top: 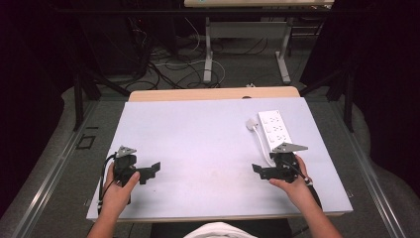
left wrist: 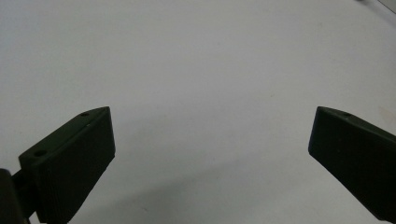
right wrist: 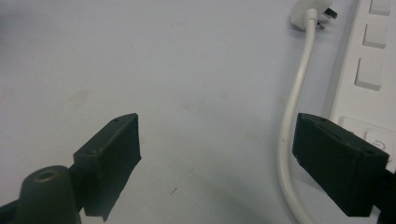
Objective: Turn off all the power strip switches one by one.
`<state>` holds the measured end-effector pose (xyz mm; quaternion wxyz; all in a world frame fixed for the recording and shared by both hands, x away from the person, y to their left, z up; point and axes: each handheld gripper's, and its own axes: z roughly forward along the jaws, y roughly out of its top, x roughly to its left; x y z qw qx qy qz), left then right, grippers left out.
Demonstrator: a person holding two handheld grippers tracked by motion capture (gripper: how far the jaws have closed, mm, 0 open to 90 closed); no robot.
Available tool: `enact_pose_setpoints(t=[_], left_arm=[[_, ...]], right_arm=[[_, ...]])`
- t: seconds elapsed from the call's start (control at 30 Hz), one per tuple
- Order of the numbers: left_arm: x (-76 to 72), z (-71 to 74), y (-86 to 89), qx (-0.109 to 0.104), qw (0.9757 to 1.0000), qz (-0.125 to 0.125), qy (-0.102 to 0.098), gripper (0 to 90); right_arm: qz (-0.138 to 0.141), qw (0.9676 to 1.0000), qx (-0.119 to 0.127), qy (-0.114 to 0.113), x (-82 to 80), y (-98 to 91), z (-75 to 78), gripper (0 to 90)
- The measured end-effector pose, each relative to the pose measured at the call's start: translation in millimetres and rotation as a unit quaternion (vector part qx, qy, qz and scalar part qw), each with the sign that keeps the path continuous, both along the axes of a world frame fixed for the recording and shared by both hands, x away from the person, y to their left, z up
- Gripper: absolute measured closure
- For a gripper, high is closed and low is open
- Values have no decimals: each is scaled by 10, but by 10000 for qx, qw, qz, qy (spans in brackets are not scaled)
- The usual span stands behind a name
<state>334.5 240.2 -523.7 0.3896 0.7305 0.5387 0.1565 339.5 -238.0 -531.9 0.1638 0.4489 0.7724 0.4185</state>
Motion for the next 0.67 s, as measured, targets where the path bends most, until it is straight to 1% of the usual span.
enact_pose_setpoints(t=[0.07,0.13,0.2,0.23,0.27,0.37,0.57,0.67], left_arm=[[-2,5,0,9,10000,-23,26,6],[-3,5,0,14,10000,-21,32,6],[0,1,1,19,10000,-23,41,6],[1,-7,-3,2,10000,9,12,6],[2,-9,-3,2,10000,8,15,6],[3,-12,-1,1,10000,-6,21,5],[5,-17,1,-13,10000,11,19,6],[8,-17,0,-2,10000,8,22,6]], right_arm=[[-9,9999,-97,-41,-24,-7,-37,137],[-19,9999,-116,-45,-45,-3,-66,111],[-23,10000,-64,-38,-55,6,-91,71],[-39,10000,-64,-24,-66,11,-97,59],[-36,9999,-93,-77,-67,10,-108,54],[-8,9999,-73,-95,-84,23,-128,37],[10,9998,-162,-116,-108,49,-154,1],[11,9998,-147,-135,-114,55,-150,0]])
